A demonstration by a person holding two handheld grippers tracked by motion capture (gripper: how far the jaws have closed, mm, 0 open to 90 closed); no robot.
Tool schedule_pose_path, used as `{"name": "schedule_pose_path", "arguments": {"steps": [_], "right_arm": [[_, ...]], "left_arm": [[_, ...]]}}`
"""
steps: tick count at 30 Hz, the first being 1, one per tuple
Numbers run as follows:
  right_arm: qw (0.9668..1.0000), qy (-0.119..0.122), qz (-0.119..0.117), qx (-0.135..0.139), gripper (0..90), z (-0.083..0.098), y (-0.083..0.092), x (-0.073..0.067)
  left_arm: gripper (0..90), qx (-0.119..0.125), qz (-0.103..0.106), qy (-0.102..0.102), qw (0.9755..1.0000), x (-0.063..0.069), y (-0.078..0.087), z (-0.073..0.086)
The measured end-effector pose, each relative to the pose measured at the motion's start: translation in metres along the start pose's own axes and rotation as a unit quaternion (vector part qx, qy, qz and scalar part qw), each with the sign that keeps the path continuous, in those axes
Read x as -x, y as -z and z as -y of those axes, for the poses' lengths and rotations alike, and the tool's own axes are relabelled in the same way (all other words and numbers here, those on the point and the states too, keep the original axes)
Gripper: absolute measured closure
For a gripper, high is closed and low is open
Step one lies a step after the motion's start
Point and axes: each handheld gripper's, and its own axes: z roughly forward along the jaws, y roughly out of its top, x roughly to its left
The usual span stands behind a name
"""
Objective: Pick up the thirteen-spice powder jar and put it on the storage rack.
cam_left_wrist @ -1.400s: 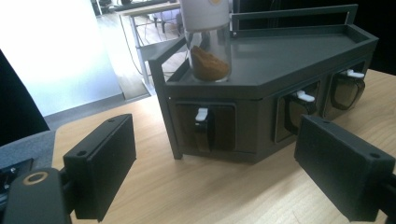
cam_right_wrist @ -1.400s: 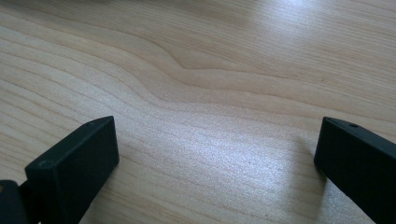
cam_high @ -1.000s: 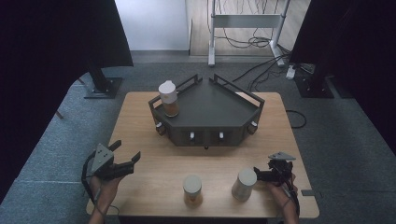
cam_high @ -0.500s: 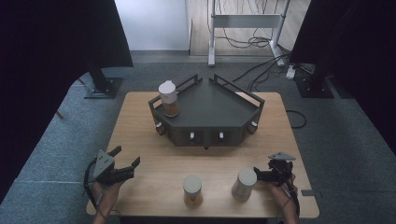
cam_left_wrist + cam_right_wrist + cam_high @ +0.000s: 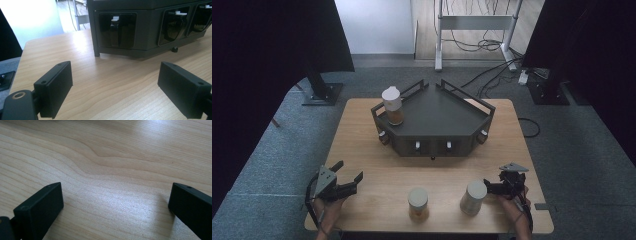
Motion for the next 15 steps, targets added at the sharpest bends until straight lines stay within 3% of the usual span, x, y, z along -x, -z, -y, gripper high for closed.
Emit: {"name": "schedule_pose_path", "arguments": {"steps": [15], "right_arm": [[1.0000, 0.000, 0.000, 0.000, 0.0, 0.0000, 0.0000, -0.0001]], "left_arm": [[12.3, -0.005, -0.006, 0.002, 1.0000, 0.0021, -0.0008, 0.0067]]}}
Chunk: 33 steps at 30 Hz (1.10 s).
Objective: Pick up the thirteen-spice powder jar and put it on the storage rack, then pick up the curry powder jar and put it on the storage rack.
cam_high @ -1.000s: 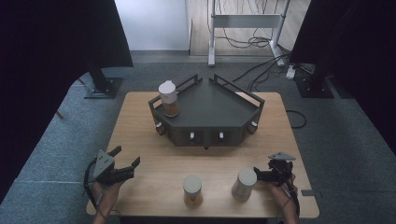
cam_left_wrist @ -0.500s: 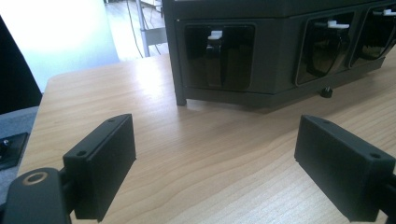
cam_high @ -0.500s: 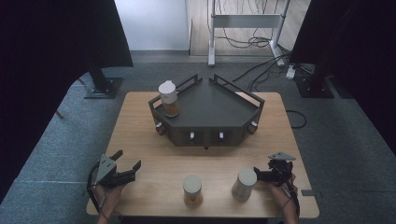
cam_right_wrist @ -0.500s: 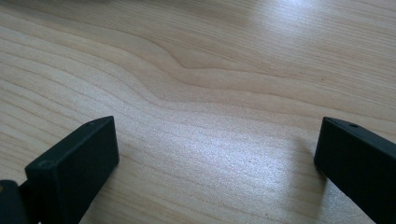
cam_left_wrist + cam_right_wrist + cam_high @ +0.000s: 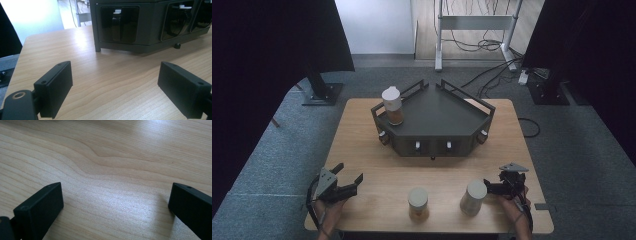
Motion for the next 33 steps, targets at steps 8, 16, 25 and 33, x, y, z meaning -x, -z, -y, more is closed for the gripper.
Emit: {"name": "schedule_pose_path", "arguments": {"steps": [8, 16, 25, 33], "right_arm": [[1.0000, 0.000, -0.001, 0.000, 0.0, 0.000, 0.000, 0.000], [0.9999, -0.004, -0.013, 0.004, 0.0, 0.002, 0.001, 0.004], [0.9980, -0.038, -0.041, 0.027, 2.7, 0.006, 0.010, 0.016], [0.9954, -0.035, -0.058, 0.067, 2.9, 0.004, 0.024, 0.012]], "left_arm": [[12.1, -0.002, -0.001, -0.004, 1.0000, 0.002, -0.001, 0.001], [11.7, -0.006, -0.003, -0.016, 0.9999, 0.004, -0.002, 0.000], [11.5, -0.011, -0.004, -0.019, 0.9998, 0.004, -0.004, 0.000], [11.5, -0.012, -0.003, -0.022, 0.9997, 0.005, -0.004, 0.000]]}}
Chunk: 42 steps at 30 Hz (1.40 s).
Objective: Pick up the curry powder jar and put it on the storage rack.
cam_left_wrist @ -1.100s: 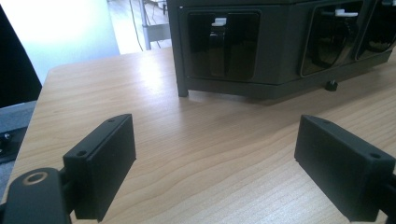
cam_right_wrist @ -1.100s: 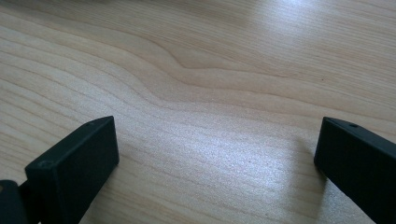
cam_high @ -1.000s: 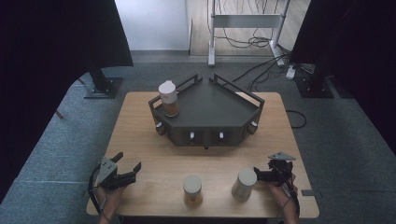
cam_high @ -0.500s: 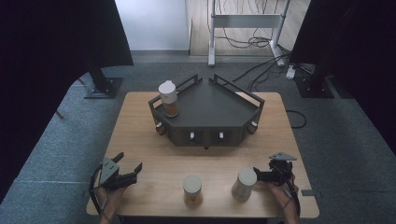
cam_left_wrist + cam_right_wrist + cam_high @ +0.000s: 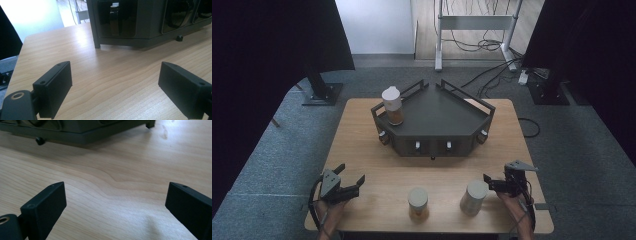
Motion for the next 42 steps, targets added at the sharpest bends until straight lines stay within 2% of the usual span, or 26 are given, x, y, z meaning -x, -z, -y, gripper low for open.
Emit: {"name": "schedule_pose_path", "arguments": {"steps": [15, 23, 28, 34, 42], "right_arm": [[0.9994, 0.011, -0.017, 0.028, 3.4, -0.014, 0.014, -0.010], [0.9989, 0.014, -0.025, 0.036, 3.4, -0.026, 0.029, -0.013], [0.9982, 0.025, -0.032, 0.044, 3.4, -0.036, 0.041, -0.018], [0.9977, 0.032, -0.046, 0.036, 3.3, -0.047, 0.048, -0.023], [0.9963, 0.054, -0.059, 0.031, 3.5, -0.060, 0.058, -0.039]], "left_arm": [[11.1, -0.005, 0.004, -0.010, 0.9999, 0.002, 0.000, -0.001], [11.2, -0.007, 0.006, -0.012, 0.9999, 0.003, -0.001, -0.001], [11.1, -0.009, 0.008, -0.018, 0.9998, 0.005, -0.001, -0.001], [11.1, -0.010, 0.006, -0.024, 0.9997, 0.006, -0.001, -0.001], [11.1, -0.009, 0.006, -0.024, 0.9997, 0.006, 0.001, -0.001]]}}
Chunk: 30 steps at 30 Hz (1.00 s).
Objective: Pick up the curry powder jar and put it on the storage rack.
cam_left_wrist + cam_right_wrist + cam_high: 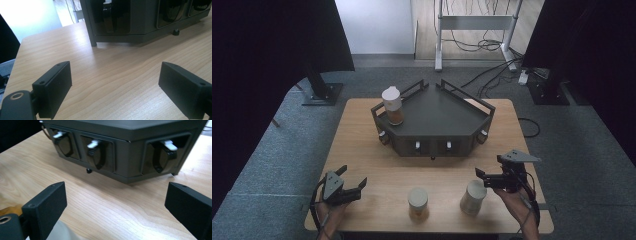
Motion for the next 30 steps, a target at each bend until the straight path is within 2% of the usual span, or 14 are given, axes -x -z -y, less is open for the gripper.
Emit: {"name": "schedule_pose_path", "arguments": {"steps": [5, 8, 16, 22, 30], "right_arm": [[0.9998, 0.011, -0.015, -0.002, 3.5, -0.006, 0.002, -0.009], [0.9994, 0.013, -0.031, 0.000, 3.4, -0.007, 0.002, -0.014], [0.9986, 0.026, -0.047, -0.001, 3.4, -0.009, 0.000, -0.027], [0.9968, 0.045, -0.065, 0.010, 3.4, -0.009, -0.001, -0.044], [0.9947, 0.058, -0.083, 0.018, 3.5, -0.006, -0.006, -0.061]], "left_arm": [[11.1, -0.001, 0.001, -0.005, 1.0000, 0.001, 0.000, 0.000], [11.1, 0.000, 0.002, -0.007, 1.0000, 0.002, 0.001, -0.001], [11.1, -0.001, 0.005, -0.010, 0.9999, 0.003, 0.000, -0.001], [11.1, 0.000, 0.006, -0.015, 0.9999, 0.004, 0.001, -0.001], [11.1, -0.001, 0.006, -0.017, 0.9998, 0.004, 0.001, -0.001]]}}
